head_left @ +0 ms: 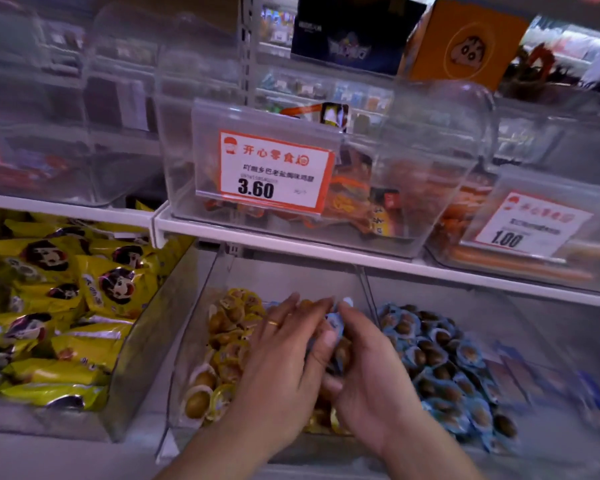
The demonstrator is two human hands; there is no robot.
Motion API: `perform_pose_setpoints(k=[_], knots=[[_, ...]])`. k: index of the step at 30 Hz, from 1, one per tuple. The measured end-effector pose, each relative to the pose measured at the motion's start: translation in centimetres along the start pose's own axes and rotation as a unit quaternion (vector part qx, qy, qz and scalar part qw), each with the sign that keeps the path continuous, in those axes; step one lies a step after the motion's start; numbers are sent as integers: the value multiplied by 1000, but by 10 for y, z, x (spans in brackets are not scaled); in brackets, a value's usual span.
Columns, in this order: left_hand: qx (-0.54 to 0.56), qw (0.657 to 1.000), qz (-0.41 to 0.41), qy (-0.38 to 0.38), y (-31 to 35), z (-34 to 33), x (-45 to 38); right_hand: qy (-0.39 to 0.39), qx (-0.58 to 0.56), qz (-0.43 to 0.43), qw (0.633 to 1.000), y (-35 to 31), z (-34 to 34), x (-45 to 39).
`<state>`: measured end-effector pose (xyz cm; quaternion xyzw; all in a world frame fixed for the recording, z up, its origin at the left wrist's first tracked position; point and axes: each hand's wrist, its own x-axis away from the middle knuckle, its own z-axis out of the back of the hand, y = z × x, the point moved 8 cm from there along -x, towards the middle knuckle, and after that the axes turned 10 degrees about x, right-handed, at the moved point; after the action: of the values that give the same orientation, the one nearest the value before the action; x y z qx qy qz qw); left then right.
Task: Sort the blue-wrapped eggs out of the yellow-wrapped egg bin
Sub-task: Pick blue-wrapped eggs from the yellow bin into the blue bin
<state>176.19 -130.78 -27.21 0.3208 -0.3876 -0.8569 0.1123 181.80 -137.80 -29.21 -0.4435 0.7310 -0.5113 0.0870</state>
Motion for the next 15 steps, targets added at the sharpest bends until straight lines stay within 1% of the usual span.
perform_pose_setpoints(k=[2,3,5,6,8,10,11,12,13,14,15], knots=[[-64,996,-27,-53,4,-14,1,28,70,42,996,-13,16,5],[-72,994,-31,-74,5,-20,2,42,99,68,992,-20,25,6],[-27,994,-18,-101,0,-25,1,63,137,107,983,-35,46,4],[9,995,-6,-100,-4,-23,-1,71,151,118,979,-43,59,1],[55,996,21,-66,-18,-11,-7,91,162,135,973,-61,89,-6],[64,997,48,-22,-36,3,-16,138,153,134,969,-76,126,-19],[57,996,67,-8,-46,8,-20,171,183,136,959,-82,144,-25],[37,995,89,-1,-55,11,-23,204,265,144,931,-90,159,-32],[8,994,107,0,-63,12,-27,226,394,152,878,-98,170,-39],[-16,993,121,-7,-68,10,-32,236,534,152,797,-103,176,-45],[-37,991,126,-22,-70,4,-37,239,656,144,701,-104,179,-49]])
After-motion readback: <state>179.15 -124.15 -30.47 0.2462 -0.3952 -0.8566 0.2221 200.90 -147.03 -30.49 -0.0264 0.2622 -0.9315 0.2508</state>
